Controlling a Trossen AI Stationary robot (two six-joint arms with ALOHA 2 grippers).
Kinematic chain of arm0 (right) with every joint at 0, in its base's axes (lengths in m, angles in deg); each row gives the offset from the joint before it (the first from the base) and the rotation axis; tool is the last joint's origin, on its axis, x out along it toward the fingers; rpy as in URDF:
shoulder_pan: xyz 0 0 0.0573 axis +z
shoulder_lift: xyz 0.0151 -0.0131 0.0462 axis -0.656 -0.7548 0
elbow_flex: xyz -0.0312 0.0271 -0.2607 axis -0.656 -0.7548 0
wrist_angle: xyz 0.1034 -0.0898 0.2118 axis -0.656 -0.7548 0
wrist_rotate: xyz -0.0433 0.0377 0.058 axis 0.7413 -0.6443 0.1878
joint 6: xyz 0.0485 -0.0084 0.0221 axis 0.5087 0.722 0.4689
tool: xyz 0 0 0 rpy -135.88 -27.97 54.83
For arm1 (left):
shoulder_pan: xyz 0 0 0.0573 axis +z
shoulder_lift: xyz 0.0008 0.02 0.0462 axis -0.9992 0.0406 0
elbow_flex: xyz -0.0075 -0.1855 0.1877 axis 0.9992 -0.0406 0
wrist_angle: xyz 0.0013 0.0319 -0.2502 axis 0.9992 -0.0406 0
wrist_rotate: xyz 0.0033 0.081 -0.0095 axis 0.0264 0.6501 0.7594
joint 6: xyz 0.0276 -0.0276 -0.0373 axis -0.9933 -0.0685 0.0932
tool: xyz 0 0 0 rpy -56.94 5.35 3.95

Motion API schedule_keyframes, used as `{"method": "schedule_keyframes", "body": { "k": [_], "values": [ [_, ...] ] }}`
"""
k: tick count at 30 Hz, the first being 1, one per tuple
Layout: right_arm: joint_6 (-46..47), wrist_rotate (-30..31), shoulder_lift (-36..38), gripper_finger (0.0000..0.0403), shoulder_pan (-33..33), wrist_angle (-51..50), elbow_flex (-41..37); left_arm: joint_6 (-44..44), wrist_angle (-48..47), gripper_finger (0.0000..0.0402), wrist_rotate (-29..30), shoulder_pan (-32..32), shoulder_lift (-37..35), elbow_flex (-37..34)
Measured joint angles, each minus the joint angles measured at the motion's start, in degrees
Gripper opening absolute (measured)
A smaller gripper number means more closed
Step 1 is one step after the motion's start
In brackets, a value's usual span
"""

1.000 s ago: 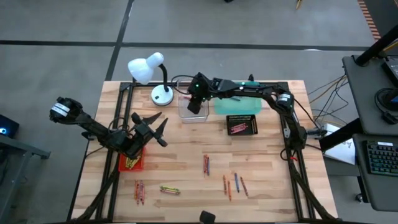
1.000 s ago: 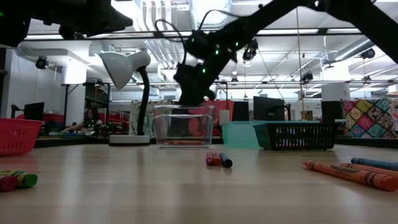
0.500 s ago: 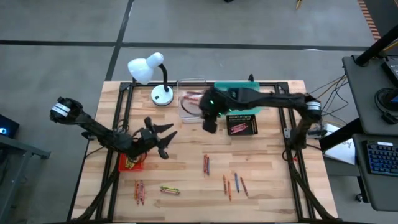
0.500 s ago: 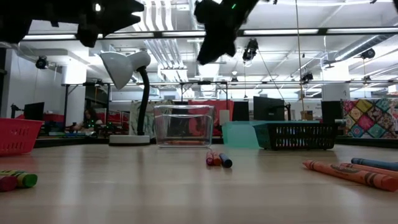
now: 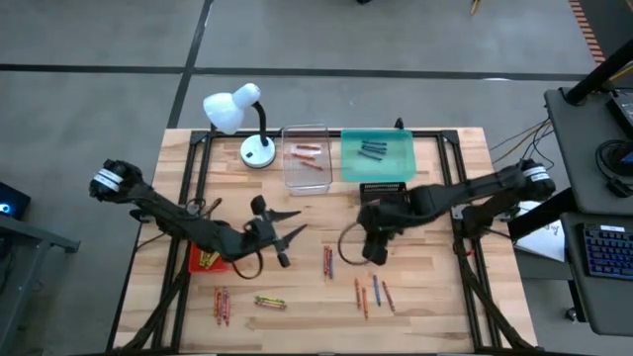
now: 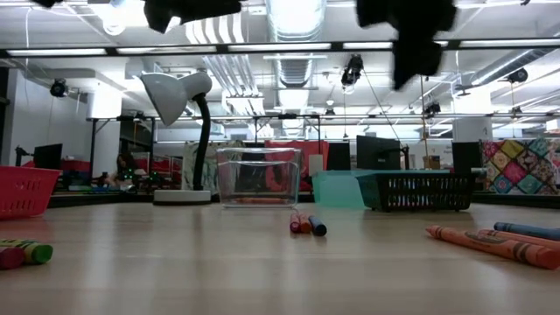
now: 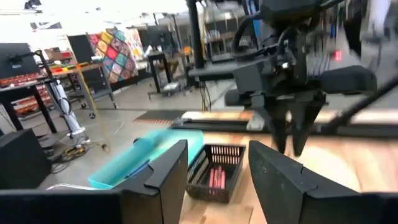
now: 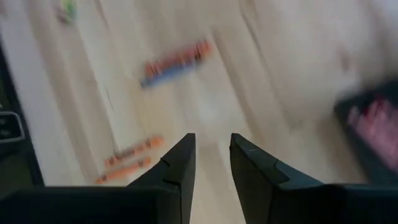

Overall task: Sort crayons
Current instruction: Put the red crayon into the black bin

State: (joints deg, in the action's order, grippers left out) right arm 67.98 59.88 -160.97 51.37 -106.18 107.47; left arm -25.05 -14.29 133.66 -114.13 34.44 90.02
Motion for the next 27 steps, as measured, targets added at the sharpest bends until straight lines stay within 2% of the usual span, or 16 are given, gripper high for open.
{"method": "schedule_keyframes", "body": {
  "k": [8,14,21,27],
  "values": [
    [22.44,-1.4,0.85,0.0086,5.49,-2.07,-11.68,1.57,-19.47,0.0153,0.15,-0.02,1.99,8.41],
    [38.72,-12.6,0.83,0.009,10.48,-2.05,-17.02,5.67,-30.53,0.0153,0.14,-0.15,2.28,10.45],
    [55.84,-13.28,-2.53,0.0091,20.31,-0.08,-13.48,7.45,-33.26,0.0153,0.13,-0.13,2.36,10.21],
    [61.05,-10.39,-11.48,0.0081,23.94,-0.27,-5.88,4.21,-33.18,0.0153,0.15,-0.13,2.36,10.23]
  ]
}}
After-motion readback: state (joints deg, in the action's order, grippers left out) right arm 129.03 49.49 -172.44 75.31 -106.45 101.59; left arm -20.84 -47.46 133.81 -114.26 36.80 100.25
